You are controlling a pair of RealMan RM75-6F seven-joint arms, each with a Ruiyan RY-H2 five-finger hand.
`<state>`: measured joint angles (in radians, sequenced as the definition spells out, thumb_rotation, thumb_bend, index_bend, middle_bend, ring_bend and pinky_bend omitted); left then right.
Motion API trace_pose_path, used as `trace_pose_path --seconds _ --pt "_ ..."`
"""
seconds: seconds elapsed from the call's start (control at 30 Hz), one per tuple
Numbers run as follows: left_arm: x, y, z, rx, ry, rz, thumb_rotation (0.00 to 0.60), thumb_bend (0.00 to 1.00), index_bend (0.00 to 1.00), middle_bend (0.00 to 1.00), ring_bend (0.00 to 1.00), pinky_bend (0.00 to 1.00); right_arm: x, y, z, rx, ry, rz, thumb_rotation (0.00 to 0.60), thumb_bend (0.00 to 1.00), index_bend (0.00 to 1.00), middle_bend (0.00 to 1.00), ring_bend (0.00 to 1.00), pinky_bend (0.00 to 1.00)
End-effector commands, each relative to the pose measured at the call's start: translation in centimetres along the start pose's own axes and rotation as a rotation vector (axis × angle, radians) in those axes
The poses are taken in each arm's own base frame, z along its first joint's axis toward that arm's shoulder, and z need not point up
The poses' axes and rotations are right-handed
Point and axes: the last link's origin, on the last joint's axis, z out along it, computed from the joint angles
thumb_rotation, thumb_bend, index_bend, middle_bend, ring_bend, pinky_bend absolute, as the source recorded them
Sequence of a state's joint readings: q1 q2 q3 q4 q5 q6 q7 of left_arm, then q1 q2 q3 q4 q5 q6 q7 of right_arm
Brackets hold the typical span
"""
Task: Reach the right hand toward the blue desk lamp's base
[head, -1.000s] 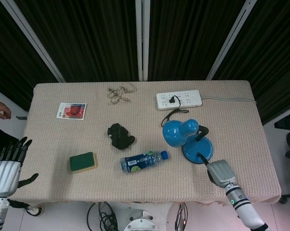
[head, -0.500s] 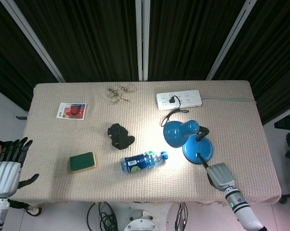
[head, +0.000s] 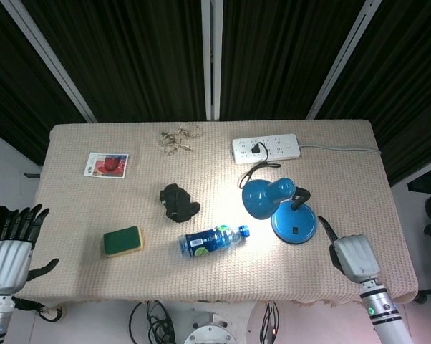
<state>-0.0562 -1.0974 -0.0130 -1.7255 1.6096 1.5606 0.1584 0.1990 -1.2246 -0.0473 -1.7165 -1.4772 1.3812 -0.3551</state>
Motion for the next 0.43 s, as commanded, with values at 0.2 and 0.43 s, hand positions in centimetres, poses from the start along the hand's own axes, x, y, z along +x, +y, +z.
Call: trace_pose_path --seconds 0.2,0.43 --pt "0.0 0.5 0.0 -0.018 0.006 -0.002 0.6 0.0 0.0 0.0 0.0 0.0 4.3 9.7 -6.0 -0.32 0.037 -0.036 0.6 0.1 0.01 0.5 0.46 0.61" --pt "-0.1 0.6 0.1 -0.019 0.0 0.004 0.6 0.0 0.0 0.0 0.0 0.0 5.5 11.7 -6.0 -0.391 0.136 -0.006 0.6 0.0 0.0 0.0 0.0 0.02"
